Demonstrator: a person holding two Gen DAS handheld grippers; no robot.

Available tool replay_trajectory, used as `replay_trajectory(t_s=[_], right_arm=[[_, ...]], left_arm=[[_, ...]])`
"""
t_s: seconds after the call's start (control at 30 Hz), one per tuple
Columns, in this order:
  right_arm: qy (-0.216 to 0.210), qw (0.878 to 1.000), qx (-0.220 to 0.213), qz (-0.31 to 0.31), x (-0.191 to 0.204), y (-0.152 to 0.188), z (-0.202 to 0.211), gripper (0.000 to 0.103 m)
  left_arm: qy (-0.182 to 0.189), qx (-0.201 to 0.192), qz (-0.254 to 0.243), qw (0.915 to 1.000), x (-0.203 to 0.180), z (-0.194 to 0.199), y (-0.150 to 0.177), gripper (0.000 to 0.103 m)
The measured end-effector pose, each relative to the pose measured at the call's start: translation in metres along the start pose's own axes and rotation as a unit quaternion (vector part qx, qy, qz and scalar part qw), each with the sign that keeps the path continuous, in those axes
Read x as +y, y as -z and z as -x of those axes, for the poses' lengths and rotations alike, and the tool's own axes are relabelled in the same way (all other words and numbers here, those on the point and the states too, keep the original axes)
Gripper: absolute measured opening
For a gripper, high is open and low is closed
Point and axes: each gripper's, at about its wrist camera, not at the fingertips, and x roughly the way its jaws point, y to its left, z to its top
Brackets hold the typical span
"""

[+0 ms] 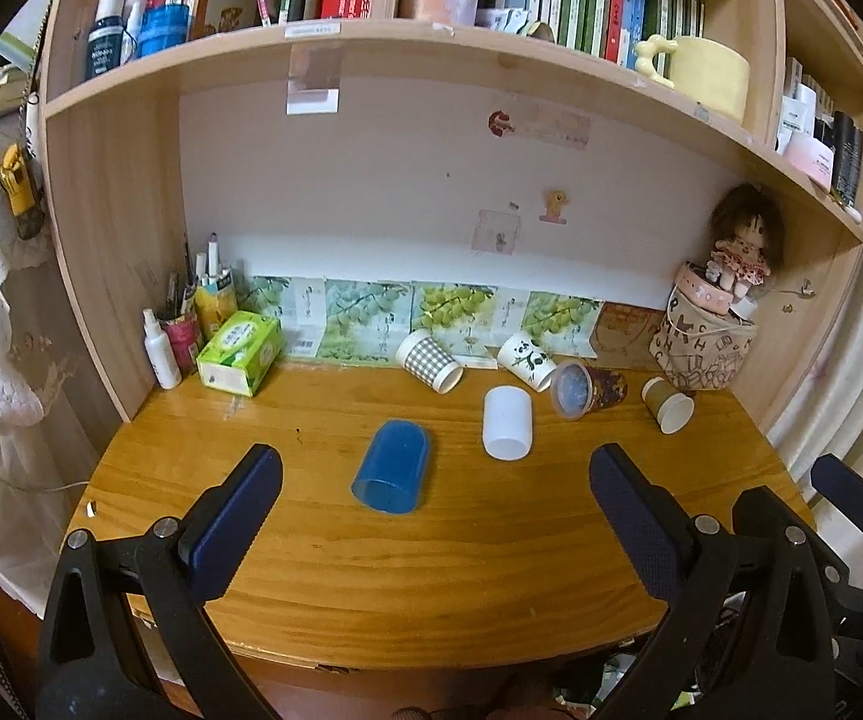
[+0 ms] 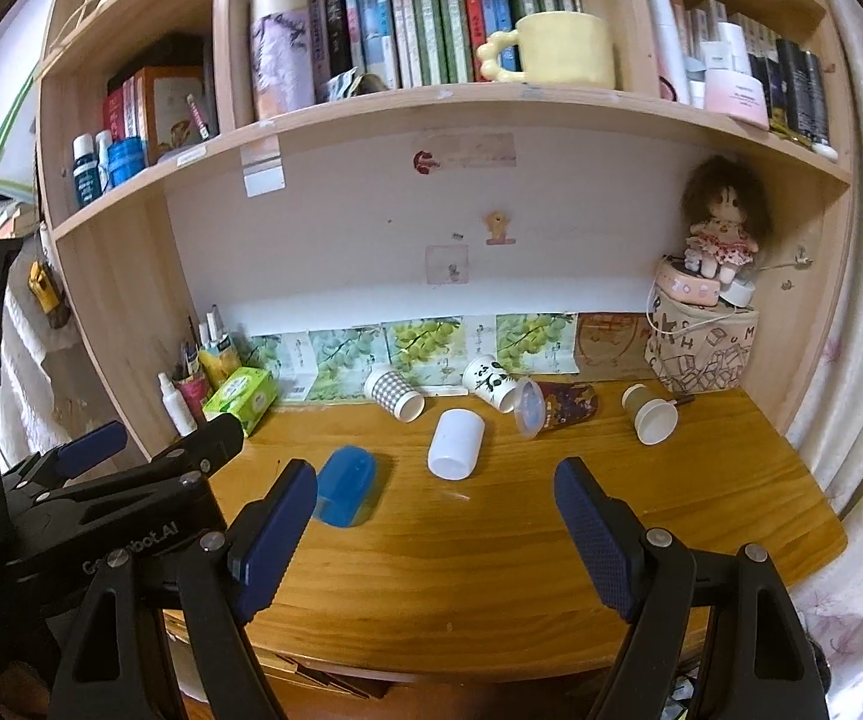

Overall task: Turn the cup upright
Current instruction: 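Move both tools toward the desk, approaching the cups, then reach the right gripper to the tipped printed plastic cup and close on it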

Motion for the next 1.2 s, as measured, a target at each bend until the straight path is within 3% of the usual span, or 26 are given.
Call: replay_trajectory(t_s=[0.6,1.2], right_arm=[[-0.036,0.998,0.043,0.007,-0.014,-0.006,-0.038,0.082],[-0.075,0.993,0.089,-0.002,-0.12,-0.042,-0.111,0.082]], left_arm=[[-0.015,0.05,-0.005,0.9986,-0.012,-0.037,-0.009,0.102],[0.026,0.136,-0.025,0.99,-0.106,-0.127,-0.041,0.102]])
